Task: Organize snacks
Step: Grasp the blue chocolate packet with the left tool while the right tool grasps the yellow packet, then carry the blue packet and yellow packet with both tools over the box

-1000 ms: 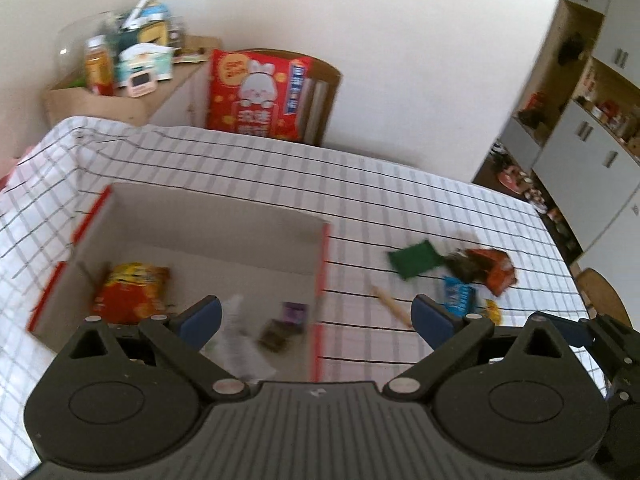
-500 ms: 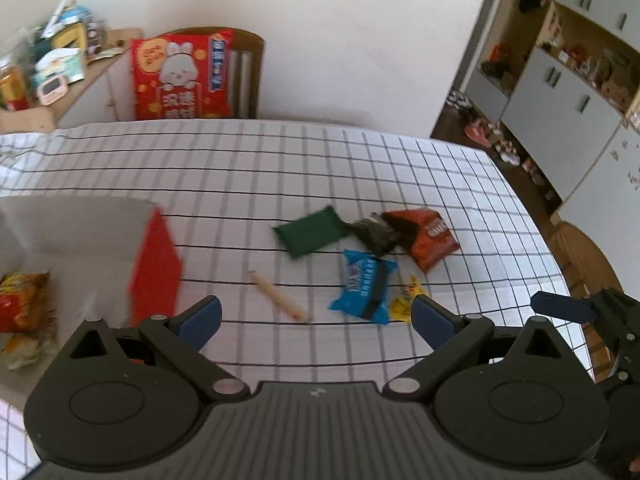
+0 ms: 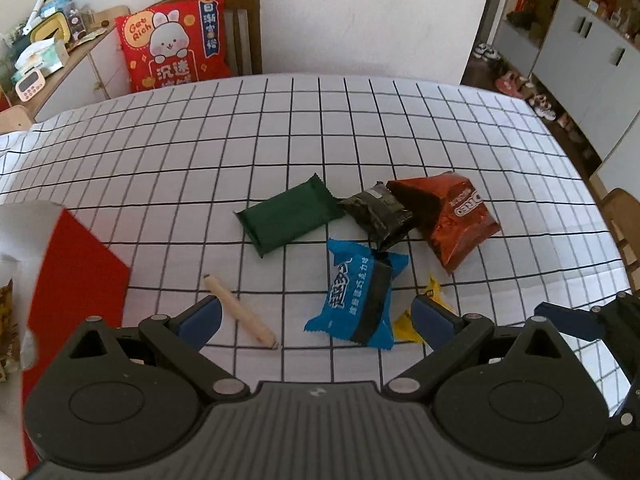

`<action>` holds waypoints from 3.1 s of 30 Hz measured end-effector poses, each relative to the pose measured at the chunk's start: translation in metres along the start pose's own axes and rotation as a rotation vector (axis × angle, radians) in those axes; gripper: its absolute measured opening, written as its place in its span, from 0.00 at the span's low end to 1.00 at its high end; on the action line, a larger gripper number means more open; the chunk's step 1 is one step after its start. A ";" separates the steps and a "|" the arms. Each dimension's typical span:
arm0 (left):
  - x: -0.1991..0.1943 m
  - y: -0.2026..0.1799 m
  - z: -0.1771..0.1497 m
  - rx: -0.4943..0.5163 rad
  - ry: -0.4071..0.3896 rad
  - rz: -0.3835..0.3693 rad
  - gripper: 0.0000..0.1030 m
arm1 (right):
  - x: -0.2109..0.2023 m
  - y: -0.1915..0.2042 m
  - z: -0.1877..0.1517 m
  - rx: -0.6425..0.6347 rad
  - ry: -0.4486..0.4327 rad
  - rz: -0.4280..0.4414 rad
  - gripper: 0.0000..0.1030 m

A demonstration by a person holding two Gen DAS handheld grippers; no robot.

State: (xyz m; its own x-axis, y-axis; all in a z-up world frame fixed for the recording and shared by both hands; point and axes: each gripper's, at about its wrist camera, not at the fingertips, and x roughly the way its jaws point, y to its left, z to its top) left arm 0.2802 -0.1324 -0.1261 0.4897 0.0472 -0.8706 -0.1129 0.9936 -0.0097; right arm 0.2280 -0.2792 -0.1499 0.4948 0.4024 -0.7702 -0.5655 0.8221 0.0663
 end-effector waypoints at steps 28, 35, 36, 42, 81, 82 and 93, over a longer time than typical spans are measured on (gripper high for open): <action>0.072 -0.016 0.006 -0.002 0.129 -0.049 0.39 | 0.072 -0.007 0.013 -0.016 0.058 0.016 0.30; 0.058 -0.003 0.001 -0.036 0.134 -0.039 0.36 | 0.060 -0.007 0.011 0.023 0.047 0.003 0.29; 0.054 0.000 0.000 -0.044 0.132 -0.042 0.36 | 0.057 -0.007 0.011 0.029 0.048 0.003 0.29; 0.021 0.012 -0.005 -0.076 0.114 -0.042 0.36 | 0.032 0.001 0.012 0.046 0.038 0.020 0.29; -0.188 0.182 -0.075 -0.241 -0.066 0.011 0.36 | -0.078 0.181 0.077 -0.053 -0.115 0.253 0.29; -0.189 0.188 -0.076 -0.246 -0.068 0.017 0.36 | -0.077 0.186 0.078 -0.058 -0.114 0.257 0.29; -0.179 0.282 -0.078 -0.329 -0.048 0.090 0.36 | -0.039 0.249 0.098 -0.089 -0.087 0.271 0.29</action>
State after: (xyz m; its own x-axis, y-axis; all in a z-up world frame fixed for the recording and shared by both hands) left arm 0.0936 0.1315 -0.0117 0.5040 0.1461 -0.8513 -0.4270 0.8989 -0.0986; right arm 0.1326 -0.0502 -0.0408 0.3702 0.6387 -0.6746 -0.7385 0.6429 0.2034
